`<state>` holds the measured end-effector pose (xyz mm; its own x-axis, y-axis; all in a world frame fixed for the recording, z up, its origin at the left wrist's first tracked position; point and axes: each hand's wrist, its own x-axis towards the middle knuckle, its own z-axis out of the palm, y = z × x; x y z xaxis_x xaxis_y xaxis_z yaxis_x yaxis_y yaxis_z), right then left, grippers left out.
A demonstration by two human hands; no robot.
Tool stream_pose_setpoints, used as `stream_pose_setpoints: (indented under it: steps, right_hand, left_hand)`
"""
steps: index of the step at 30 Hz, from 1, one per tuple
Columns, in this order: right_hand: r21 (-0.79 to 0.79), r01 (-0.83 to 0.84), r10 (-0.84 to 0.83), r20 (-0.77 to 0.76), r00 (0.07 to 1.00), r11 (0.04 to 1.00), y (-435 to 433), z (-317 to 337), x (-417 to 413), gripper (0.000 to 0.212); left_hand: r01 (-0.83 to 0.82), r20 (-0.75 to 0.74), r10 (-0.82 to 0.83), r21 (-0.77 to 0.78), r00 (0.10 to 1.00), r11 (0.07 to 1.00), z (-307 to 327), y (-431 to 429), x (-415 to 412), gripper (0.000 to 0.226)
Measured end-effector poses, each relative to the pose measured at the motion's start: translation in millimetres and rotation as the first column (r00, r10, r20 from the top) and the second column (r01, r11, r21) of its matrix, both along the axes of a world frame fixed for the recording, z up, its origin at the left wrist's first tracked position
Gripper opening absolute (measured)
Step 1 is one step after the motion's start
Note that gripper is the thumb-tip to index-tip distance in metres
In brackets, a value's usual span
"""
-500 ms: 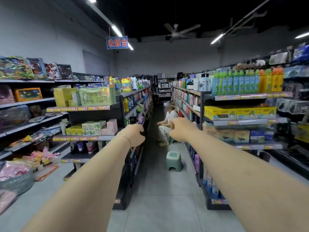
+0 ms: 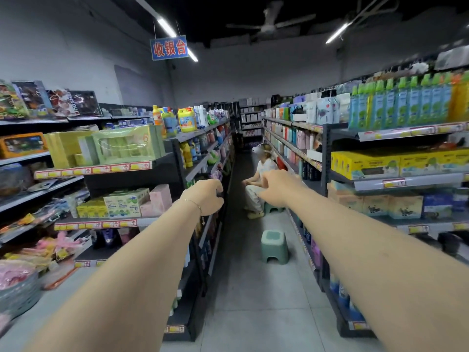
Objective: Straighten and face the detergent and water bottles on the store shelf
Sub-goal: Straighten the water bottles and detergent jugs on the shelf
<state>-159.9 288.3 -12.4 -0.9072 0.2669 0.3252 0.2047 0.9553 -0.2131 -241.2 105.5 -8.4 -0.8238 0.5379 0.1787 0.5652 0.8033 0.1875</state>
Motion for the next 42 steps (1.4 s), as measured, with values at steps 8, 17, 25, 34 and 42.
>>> stream_pose_setpoints:
  steps: [8, 17, 25, 34, 42]
  right_hand:
    - [0.092, -0.030, 0.023, 0.079, 0.997, 0.995, 106, 12, -137, 0.010]
    - [0.244, -0.078, 0.068, 0.047, 0.997, 0.967, 185, 40, -293, 0.010]
    - [0.211, -0.186, 0.176, 0.062, 0.982, 0.960, 210, 28, -434, 0.012]
    - [0.165, -0.214, 0.210, 0.044, 0.977, 0.963, 253, 50, -631, 0.015]
    - [0.128, -0.222, 0.223, 0.000, 0.975, 0.967, 303, 53, -758, 0.013]
  left_hand:
    - [0.001, -0.070, -0.007, -0.093, 0.998, 0.996, 17, 107, -140, 0.035]
    - [-0.055, -0.232, 0.046, -0.034, 0.972, 0.998, 34, 195, -277, 0.025]
    - [-0.159, -0.259, 0.145, -0.034, 0.955, 0.987, 19, 233, -412, 0.022]
    - [-0.163, -0.238, 0.142, -0.069, 0.961, 0.984, 41, 283, -600, 0.022]
    - [-0.196, -0.244, 0.176, -0.061, 0.954, 0.979, 45, 339, -729, 0.030]
